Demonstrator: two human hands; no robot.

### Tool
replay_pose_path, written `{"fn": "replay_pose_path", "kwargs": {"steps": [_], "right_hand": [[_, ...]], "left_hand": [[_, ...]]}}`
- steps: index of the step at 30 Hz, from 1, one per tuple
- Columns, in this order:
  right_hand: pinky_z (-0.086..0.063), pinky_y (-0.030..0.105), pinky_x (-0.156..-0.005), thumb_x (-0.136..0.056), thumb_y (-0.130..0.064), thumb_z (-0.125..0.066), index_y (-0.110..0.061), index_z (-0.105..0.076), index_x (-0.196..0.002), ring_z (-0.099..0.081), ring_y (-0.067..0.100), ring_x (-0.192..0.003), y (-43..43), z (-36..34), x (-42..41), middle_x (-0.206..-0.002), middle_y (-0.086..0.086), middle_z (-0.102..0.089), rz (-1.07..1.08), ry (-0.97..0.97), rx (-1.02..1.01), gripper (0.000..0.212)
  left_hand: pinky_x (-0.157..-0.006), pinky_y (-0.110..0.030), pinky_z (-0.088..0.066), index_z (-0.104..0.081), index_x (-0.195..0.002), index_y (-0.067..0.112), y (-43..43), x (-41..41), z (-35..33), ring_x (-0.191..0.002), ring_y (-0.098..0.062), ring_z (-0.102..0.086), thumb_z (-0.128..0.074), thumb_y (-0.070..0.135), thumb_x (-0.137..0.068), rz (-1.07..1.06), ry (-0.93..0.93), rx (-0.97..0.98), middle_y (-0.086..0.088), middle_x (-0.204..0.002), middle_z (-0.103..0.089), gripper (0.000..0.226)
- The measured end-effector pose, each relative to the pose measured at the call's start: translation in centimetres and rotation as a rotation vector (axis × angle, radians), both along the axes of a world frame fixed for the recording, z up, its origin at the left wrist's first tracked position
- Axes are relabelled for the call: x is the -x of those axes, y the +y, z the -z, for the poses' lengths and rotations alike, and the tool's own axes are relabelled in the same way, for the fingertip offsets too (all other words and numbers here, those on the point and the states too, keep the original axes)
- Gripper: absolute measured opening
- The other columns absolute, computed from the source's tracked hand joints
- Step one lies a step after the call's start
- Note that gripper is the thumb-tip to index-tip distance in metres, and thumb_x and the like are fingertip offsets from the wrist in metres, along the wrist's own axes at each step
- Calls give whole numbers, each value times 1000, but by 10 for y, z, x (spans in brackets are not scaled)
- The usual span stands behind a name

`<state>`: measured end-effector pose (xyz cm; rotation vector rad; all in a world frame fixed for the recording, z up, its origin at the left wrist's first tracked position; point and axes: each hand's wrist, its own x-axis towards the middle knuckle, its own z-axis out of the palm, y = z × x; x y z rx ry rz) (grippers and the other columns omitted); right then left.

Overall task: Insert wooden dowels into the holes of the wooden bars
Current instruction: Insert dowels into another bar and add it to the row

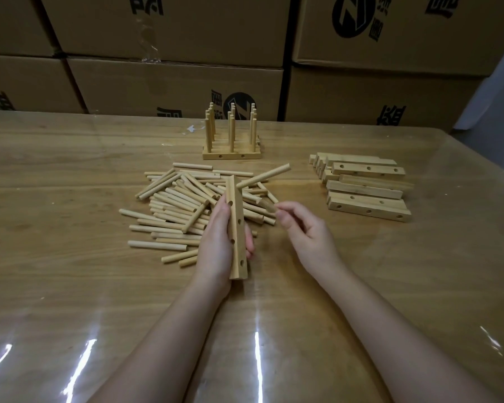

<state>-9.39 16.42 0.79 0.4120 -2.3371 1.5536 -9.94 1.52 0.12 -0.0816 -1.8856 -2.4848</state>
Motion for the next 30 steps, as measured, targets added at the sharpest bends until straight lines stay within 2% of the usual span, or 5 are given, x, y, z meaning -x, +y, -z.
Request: {"fn": "replay_pose_path", "kwargs": {"steps": [6,14,18,24,30], "right_hand": [[-40,4,-80,-93,-21,-53,-47,-60,-93,-56,-9,-96,-6,3,-3,-94,-31,-63,-158,-76,-65,28],[-40,8,-85,-93,-22,-54,-48,-61,-96,-55,-8,-101,-3,5,1,-97,-29,-62,-120,-97,-98,27],[-40,13,-90,-91,-21,-56,-26,-68,-108,-55,-1,-104,0,5,2,-102,-20,-60,-64,-61,-180,21],[-42,26,-86,-91,-23,-56,-17,-68,-110,-55,13,-101,2,-1,0,-99,-12,-61,-1,46,-381,23],[-41,28,-77,-92,-24,-55,-17,-68,-110,-53,18,-95,1,-5,-3,-94,1,-65,43,120,-514,24]], "left_hand": [[-40,-24,-43,-46,-135,33,0,0,3,-38,-14,-49,-26,38,-103,-8,6,-1,-4,-43,-51,38],[-40,-23,-42,-43,-138,32,2,1,3,-38,-13,-48,-26,35,-103,-12,26,45,-2,-44,-51,39],[-38,-21,-40,-40,-141,29,4,2,4,-37,-13,-47,-24,32,-104,-40,45,99,-1,-44,-51,40],[-38,-18,-39,-43,-139,31,6,2,5,-39,-12,-49,-27,33,-103,-85,50,170,-1,-54,-55,39],[-37,-20,-39,-39,-142,30,8,-1,4,-39,-11,-48,-26,32,-103,-103,54,215,-6,-64,-54,41]]}}
